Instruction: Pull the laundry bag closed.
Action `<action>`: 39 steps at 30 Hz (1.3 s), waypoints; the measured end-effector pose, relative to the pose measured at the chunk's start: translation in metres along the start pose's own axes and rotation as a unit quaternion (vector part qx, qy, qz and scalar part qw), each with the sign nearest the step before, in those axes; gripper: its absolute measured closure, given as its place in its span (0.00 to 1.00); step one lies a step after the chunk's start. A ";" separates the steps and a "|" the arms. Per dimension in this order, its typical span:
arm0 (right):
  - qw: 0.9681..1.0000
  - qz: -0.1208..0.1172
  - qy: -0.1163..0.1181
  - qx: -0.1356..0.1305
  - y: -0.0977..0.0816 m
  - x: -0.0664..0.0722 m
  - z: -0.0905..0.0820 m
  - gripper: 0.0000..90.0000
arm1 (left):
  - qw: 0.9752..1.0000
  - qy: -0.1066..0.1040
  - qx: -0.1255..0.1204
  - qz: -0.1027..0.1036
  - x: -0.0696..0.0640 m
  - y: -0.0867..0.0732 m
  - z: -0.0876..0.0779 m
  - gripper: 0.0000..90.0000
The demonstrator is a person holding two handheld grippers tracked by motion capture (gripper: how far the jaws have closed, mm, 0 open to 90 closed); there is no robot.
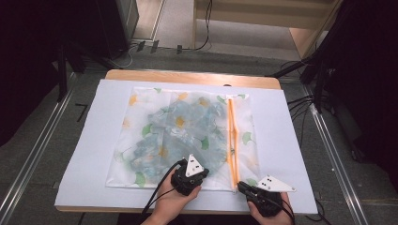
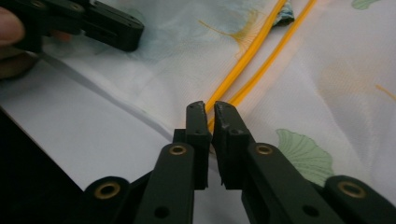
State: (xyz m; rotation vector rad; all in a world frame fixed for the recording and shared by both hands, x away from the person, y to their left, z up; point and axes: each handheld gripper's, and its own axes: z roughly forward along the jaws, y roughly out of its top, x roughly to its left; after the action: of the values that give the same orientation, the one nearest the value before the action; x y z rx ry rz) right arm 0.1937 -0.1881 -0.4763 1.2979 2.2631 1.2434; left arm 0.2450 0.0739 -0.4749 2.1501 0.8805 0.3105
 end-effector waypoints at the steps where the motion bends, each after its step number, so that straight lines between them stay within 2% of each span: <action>1: 1.000 0.000 0.000 0.000 0.000 0.000 0.000 0.94 | 1.000 -0.006 0.001 -0.010 0.003 -0.002 0.001 1.00; 2: 1.000 -0.007 0.003 -0.005 0.000 0.002 0.000 0.90 | 1.000 -0.003 0.003 -0.008 0.003 -0.001 0.001 1.00; 8: 1.000 -0.020 0.009 -0.008 -0.002 0.008 0.000 0.87 | 1.000 -0.001 0.001 -0.007 0.003 -0.002 0.002 1.00; 16: 1.000 -0.020 0.004 -0.006 -0.010 0.012 -0.005 0.87 | 1.000 -0.011 0.007 -0.018 0.006 0.000 0.002 1.00; 20: 1.000 -0.029 -0.001 -0.006 -0.011 0.015 -0.002 0.81 | 1.000 -0.011 0.010 -0.019 0.006 0.000 0.002 1.00; 21: 0.999 -0.035 -0.011 -0.003 -0.011 0.019 0.001 0.78 | 1.000 -0.011 0.010 -0.019 0.006 0.000 0.002 1.00; 22: 0.999 -0.035 -0.011 -0.003 -0.011 0.019 0.001 0.78 | 1.000 -0.011 0.011 -0.018 0.006 0.001 0.002 1.00; 24: 0.998 -0.042 -0.036 0.006 -0.012 0.023 0.006 0.77 | 1.000 -0.010 0.011 -0.018 0.006 0.001 0.002 1.00; 25: 0.998 -0.042 -0.036 0.006 -0.012 0.023 0.006 0.77 | 1.000 -0.010 0.011 -0.018 0.006 0.001 0.002 1.00; 26: 0.998 -0.041 -0.042 0.007 -0.013 0.025 0.007 0.77 | 1.000 -0.011 0.012 -0.017 0.006 0.001 0.002 1.00; 27: 0.997 -0.051 -0.054 0.011 -0.015 0.027 0.010 0.77 | 1.000 -0.011 0.012 -0.017 0.006 0.001 0.002 1.00; 30: 0.996 -0.054 -0.065 0.009 -0.015 0.030 0.011 0.77 | 1.000 -0.010 0.011 -0.018 0.006 0.001 0.002 1.00; 33: 0.996 -0.055 -0.074 0.011 -0.015 0.032 0.011 0.81 | 1.000 -0.010 0.010 -0.017 0.005 0.000 0.002 1.00; 35: 0.995 -0.058 -0.082 0.010 -0.014 0.030 0.010 0.93 | 1.000 -0.010 0.012 -0.015 0.006 0.001 0.002 1.00; 39: 0.996 -0.050 -0.075 0.011 -0.014 0.027 0.009 0.98 | 1.000 -0.010 0.012 -0.017 0.006 0.001 0.002 1.00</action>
State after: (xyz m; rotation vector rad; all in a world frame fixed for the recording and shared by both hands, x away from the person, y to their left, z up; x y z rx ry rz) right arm 0.1752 -0.1653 -0.4876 1.2251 2.2118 1.0533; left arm 0.2504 0.0766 -0.4760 2.1539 0.9131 0.2611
